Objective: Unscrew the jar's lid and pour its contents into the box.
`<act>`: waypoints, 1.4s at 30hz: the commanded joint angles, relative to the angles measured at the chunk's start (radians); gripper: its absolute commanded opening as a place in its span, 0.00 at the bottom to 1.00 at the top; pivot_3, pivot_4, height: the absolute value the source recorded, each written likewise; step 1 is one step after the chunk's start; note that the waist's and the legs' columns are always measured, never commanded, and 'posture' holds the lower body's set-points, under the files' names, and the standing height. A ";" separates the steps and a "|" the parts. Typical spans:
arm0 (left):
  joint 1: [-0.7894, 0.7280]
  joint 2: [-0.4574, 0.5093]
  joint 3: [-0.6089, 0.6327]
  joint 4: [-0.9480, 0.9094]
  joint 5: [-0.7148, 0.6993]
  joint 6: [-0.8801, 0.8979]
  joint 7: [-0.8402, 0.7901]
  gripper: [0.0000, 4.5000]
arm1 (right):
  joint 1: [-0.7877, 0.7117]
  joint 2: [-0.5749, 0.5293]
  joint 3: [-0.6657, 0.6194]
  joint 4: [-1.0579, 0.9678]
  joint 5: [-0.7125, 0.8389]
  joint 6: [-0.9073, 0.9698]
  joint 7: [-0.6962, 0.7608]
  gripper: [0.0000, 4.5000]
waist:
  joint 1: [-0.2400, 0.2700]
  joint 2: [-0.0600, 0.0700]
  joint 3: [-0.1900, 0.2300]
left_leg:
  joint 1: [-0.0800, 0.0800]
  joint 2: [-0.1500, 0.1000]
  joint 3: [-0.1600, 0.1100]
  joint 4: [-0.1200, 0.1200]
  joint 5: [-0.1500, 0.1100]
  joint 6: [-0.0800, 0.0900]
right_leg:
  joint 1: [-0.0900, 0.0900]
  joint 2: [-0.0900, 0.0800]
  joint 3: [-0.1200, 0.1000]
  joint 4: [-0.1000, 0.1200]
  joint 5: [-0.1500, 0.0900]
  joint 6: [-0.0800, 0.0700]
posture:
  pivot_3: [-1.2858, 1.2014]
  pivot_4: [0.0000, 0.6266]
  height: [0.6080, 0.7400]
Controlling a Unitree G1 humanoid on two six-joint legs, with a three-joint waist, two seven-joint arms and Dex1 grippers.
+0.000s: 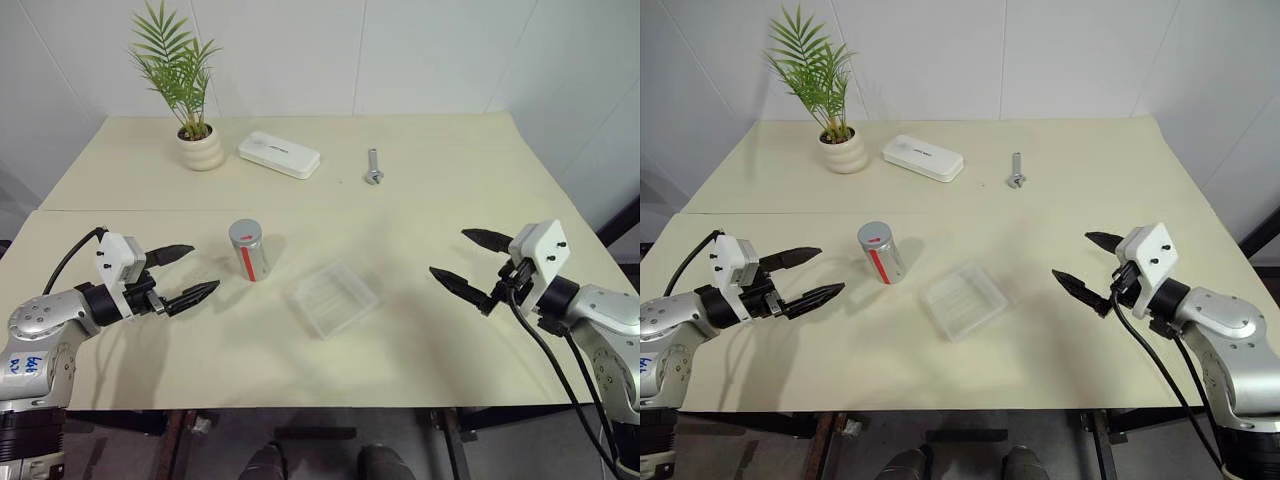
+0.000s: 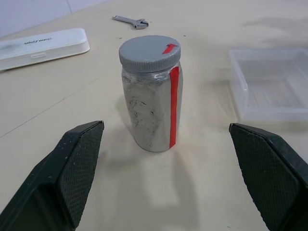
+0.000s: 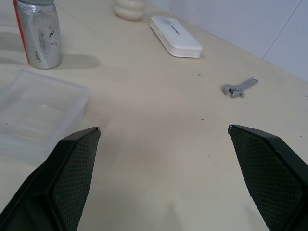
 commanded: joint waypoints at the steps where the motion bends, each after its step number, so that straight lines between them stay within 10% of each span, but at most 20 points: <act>1: 0.012 0.000 0.023 -0.055 -0.019 0.004 0.017 0.99 | -0.019 -0.009 -0.006 -0.038 0.015 0.002 -0.002 1.00 | 0.000 0.000 0.000 | 0.000 0.000 0.000 0.000 0.000 0.000 | 0.000 0.000 0.000 0.000 0.000 0.000 | 0.52 0.24 1.00; 20: 0.139 -0.411 -0.083 -0.316 0.116 0.043 0.569 0.99 | -0.288 0.088 0.227 -0.070 0.126 -0.045 0.207 1.00 | 0.004 0.000 0.000 | 0.000 0.000 0.000 0.004 0.000 0.000 | 0.002 0.001 0.000 -0.001 0.003 0.003 | 0.52 0.24 1.00; 42: -0.078 -0.533 -0.225 -0.021 0.293 -0.160 0.674 0.99 | -0.364 0.146 0.317 -0.055 0.082 -0.069 0.213 1.00 | 0.006 0.000 0.000 | 0.000 -0.001 0.000 0.006 0.000 0.000 | 0.002 0.001 0.000 -0.001 0.004 0.003 | 0.52 0.24 1.00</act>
